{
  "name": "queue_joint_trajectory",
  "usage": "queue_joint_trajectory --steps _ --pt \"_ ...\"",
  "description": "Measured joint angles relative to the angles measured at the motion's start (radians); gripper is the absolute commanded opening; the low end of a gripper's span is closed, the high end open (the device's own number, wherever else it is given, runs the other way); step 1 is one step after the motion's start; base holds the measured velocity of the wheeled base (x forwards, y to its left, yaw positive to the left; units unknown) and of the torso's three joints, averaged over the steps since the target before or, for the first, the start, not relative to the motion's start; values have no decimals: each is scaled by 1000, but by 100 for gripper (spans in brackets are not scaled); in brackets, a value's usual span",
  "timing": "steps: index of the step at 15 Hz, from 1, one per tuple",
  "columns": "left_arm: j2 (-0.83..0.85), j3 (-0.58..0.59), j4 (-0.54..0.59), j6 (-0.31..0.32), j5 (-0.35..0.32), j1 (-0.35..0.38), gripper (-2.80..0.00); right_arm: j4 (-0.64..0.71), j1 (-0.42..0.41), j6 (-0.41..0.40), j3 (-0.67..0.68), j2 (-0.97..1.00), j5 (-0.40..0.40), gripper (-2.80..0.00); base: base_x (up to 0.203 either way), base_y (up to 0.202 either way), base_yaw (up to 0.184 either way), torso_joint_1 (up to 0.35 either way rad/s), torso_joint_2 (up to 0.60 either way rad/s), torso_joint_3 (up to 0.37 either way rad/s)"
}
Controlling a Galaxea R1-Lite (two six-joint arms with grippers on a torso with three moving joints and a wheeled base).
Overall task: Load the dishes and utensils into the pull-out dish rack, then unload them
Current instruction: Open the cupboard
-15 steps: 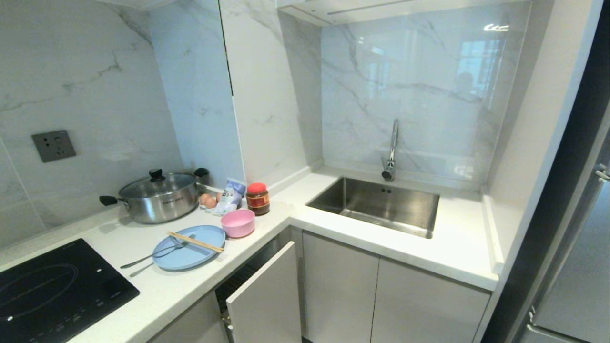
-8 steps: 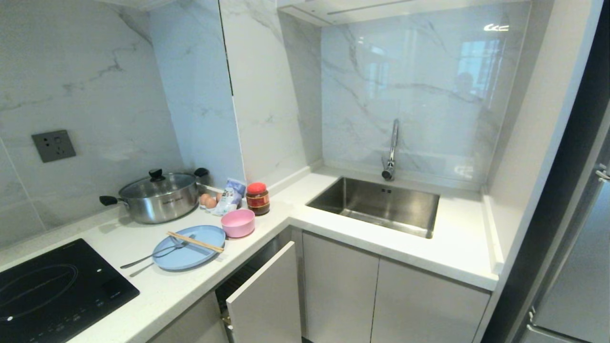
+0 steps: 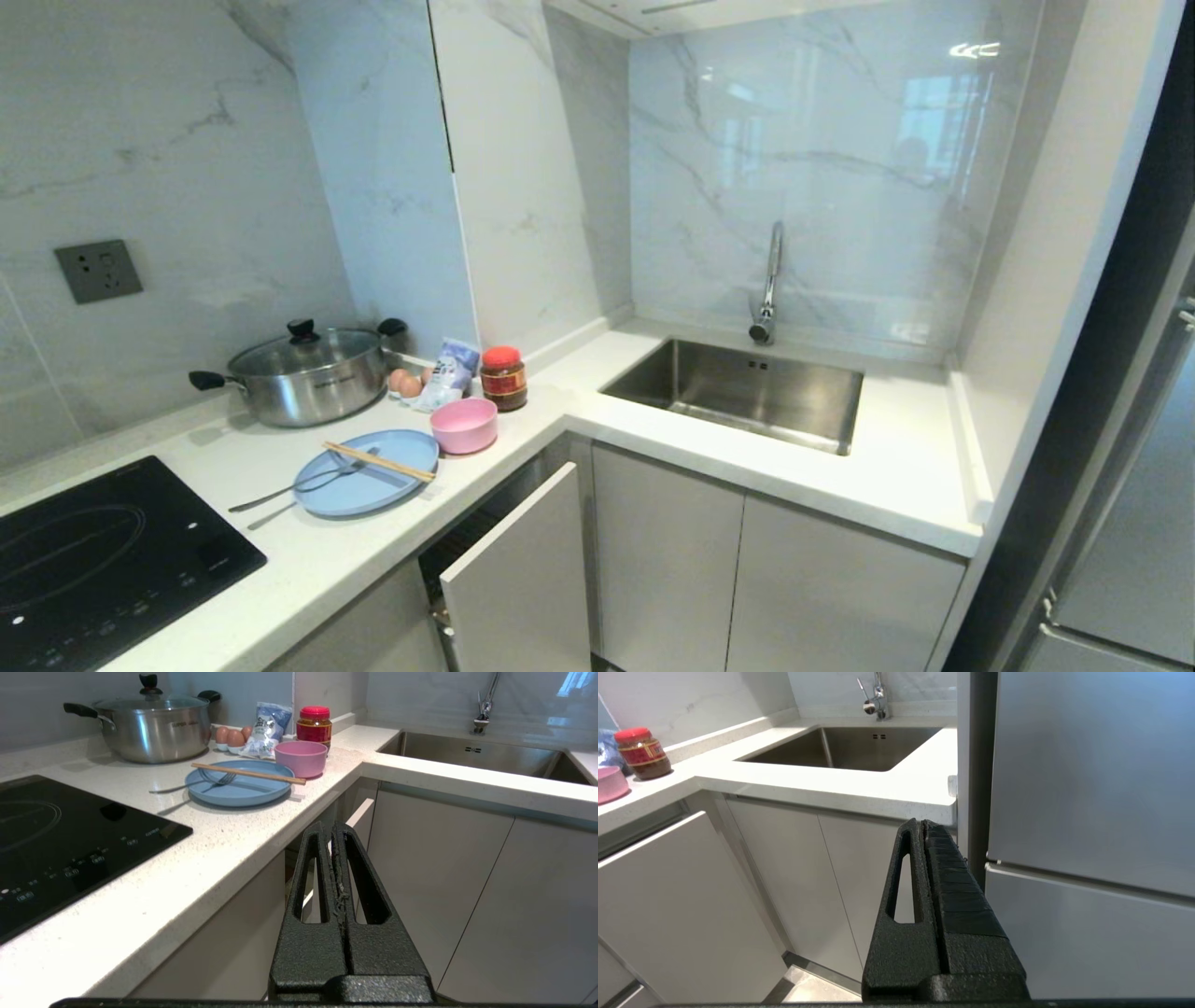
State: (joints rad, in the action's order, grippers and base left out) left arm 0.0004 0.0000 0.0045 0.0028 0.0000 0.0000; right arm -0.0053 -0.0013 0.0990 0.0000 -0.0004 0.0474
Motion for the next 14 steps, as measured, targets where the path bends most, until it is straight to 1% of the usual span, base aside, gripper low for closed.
queue_joint_trajectory --steps 3,14 --pt "0 0 0 0 0 0 -280 0 0 1 0 0 0 -280 0 0 0 -194 406 214" --pt "0 0 0 0 0 0 -280 0 0 1 0 0 0 -280 0 0 0 -246 532 286"
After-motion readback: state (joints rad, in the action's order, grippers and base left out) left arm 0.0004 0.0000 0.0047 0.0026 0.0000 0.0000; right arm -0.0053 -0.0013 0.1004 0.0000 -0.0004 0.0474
